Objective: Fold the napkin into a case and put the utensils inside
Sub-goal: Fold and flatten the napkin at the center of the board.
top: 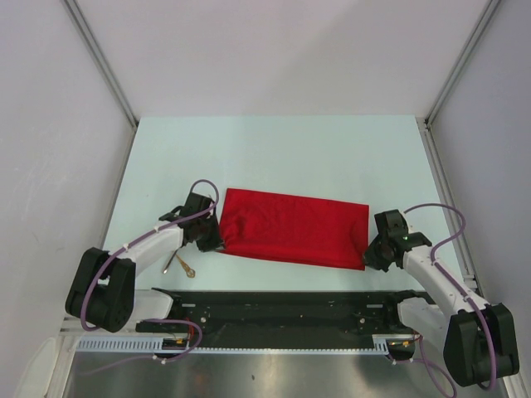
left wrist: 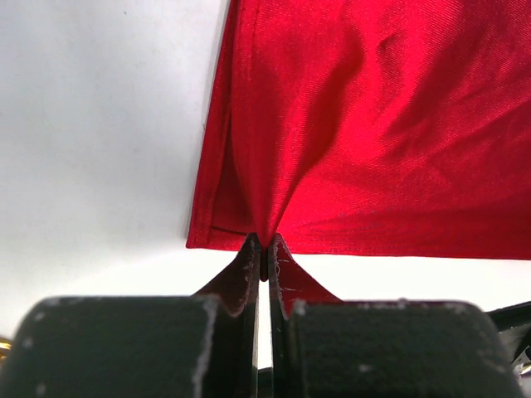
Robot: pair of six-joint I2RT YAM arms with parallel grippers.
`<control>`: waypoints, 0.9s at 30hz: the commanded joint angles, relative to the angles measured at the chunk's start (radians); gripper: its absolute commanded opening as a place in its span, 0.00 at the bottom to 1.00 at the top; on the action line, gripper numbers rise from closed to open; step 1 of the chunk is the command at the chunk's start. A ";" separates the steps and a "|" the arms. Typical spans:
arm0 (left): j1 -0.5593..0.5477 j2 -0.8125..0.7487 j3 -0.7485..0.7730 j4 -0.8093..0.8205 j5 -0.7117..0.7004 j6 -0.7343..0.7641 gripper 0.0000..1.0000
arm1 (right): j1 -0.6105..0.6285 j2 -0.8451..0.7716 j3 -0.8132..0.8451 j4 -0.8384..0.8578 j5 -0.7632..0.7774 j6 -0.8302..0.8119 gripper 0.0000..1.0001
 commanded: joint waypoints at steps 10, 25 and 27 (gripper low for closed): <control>0.003 -0.040 -0.006 -0.018 -0.065 -0.014 0.12 | 0.000 0.053 -0.010 0.039 0.046 -0.008 0.22; 0.003 -0.024 -0.015 -0.008 -0.071 -0.017 0.14 | 0.000 -0.024 -0.037 -0.005 0.046 0.022 0.22; 0.003 -0.020 -0.018 -0.004 -0.068 -0.017 0.16 | 0.000 -0.016 -0.040 0.004 0.046 0.019 0.23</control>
